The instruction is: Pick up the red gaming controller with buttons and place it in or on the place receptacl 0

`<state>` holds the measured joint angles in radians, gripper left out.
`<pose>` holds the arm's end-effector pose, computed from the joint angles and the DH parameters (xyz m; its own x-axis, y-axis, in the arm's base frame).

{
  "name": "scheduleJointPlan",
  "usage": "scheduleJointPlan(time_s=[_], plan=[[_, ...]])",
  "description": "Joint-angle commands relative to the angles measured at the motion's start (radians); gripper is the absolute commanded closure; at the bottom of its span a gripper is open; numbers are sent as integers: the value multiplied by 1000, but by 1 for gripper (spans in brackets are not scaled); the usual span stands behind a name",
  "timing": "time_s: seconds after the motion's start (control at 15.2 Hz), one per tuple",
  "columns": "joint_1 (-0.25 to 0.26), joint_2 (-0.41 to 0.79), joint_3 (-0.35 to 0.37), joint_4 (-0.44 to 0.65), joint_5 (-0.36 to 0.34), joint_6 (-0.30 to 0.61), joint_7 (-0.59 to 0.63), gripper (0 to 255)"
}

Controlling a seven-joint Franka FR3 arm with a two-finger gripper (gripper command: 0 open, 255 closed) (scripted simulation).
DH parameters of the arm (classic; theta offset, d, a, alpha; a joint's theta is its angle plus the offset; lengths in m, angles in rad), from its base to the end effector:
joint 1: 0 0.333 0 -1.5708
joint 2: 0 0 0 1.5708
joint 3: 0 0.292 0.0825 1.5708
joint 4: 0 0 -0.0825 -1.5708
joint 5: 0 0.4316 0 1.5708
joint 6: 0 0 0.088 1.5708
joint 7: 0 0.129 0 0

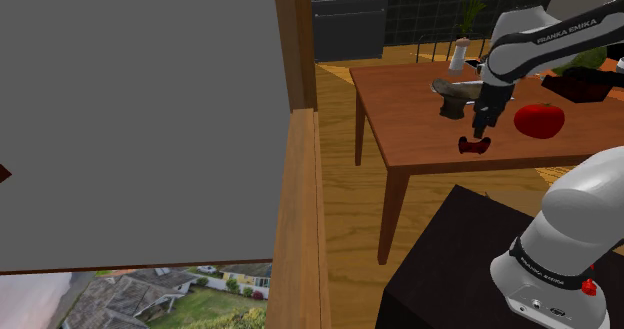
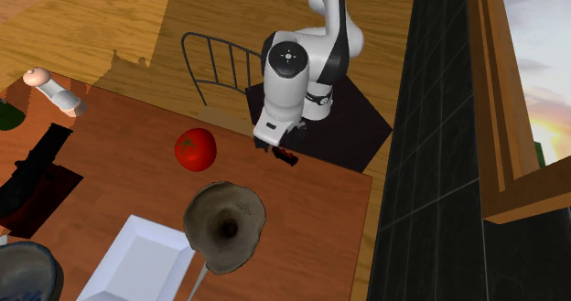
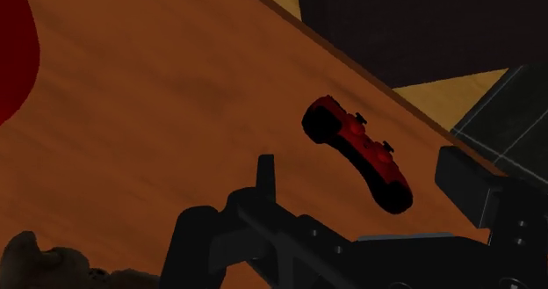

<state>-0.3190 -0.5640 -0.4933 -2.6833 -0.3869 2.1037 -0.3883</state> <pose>0.2895 -0.2958 0.3141 0.9871 -0.1430 -0.0715 -0.1402 -0.9892 0.0420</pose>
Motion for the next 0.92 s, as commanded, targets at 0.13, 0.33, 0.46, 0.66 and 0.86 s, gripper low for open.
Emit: scheduleJointPlan(time_s=[0.13, 0.33, 0.46, 0.66, 0.86], plan=[[-1, 31, -10, -33, -39, 45, -26, 0], [-3, 60, -26, -55, -50, 97, -25, 0], [-4, 77, -34, -66, -55, 125, -25, 0], [-4, 77, -34, -66, -55, 125, -25, 0], [-4, 77, -34, -66, -55, 125, -25, 0]])
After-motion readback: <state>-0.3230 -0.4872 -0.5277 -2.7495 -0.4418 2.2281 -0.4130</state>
